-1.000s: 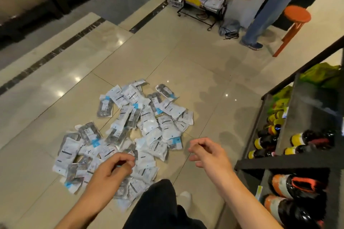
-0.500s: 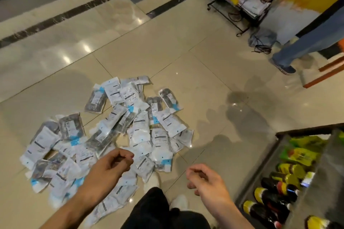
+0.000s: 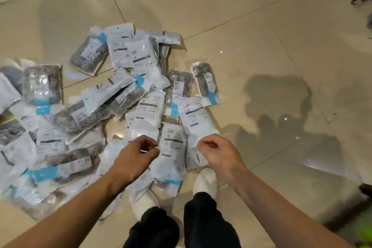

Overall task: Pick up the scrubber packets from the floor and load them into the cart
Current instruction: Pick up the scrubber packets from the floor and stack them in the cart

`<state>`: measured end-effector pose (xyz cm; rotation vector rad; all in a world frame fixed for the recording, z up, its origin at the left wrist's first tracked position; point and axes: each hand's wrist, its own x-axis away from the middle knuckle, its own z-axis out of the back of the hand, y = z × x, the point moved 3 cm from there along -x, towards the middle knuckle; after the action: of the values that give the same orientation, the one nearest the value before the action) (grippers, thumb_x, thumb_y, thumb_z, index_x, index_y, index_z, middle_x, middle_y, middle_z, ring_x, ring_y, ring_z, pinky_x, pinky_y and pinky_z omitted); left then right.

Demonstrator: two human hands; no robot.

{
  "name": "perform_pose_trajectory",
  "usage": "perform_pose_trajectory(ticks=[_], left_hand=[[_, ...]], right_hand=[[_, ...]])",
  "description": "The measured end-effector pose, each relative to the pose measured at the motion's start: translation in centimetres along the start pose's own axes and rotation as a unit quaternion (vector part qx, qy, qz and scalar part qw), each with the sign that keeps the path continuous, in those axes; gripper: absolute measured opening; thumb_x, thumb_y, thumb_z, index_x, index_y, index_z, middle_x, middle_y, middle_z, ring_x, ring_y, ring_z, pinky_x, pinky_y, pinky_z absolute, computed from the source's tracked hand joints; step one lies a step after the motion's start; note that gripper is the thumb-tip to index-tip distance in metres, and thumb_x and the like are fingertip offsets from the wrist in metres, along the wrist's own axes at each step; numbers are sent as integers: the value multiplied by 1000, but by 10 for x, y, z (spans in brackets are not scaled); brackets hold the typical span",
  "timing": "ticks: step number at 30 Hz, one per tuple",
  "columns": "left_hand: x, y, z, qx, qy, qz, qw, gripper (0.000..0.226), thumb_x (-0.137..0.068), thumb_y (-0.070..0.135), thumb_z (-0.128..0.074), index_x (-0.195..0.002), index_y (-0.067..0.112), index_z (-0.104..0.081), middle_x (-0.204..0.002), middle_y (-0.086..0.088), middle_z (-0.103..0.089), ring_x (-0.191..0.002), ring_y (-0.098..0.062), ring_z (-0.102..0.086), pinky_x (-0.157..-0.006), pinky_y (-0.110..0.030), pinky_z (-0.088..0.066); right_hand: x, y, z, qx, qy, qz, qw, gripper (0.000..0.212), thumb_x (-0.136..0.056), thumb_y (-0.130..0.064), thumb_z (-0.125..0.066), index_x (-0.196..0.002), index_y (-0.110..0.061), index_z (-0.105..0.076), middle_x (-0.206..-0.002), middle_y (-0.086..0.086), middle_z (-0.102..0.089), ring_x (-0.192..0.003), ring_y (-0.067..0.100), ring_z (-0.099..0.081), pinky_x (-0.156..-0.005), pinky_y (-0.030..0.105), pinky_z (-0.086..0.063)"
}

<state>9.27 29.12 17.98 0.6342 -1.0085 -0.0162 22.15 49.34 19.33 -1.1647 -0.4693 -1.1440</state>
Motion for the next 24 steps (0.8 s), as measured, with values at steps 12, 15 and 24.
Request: perform_pose_trajectory(ticks=[12,15,24], left_hand=[[-176,-130,-128,-64,9,39,997,92,-74,48,-86,-147,20,-39,-143,-8,-59,-123,-29,-60,-104,-44,-52],[-192,-145,-146,-50,15,24,998,109,-61,59,-85,-149,27,-30,-141,-4,-60,-121,-26,-62,-102,-46,-55],[-192,-131,-135,39,-21,101,994,74,-75,31,-90,-133,24,-45,-121,7,-61,-111,-24,-64,-93,-40,-57]], right_hand=[[-251,60,-45,179,66,-4,982,84,-81,-67,-67,-147,-18,-49,-137,11,-60,-122,33,-61,-99,38,-52],[-273,69,-51,177,84,-41,980,92,-80,-67,-70,-148,-12,-43,-145,13,-54,-132,35,-54,-108,44,-48],[-279,74,-54,58,17,-109,992,46,-73,-22,-90,-114,-8,-75,-113,6,-76,-102,28,-71,-95,43,-58]])
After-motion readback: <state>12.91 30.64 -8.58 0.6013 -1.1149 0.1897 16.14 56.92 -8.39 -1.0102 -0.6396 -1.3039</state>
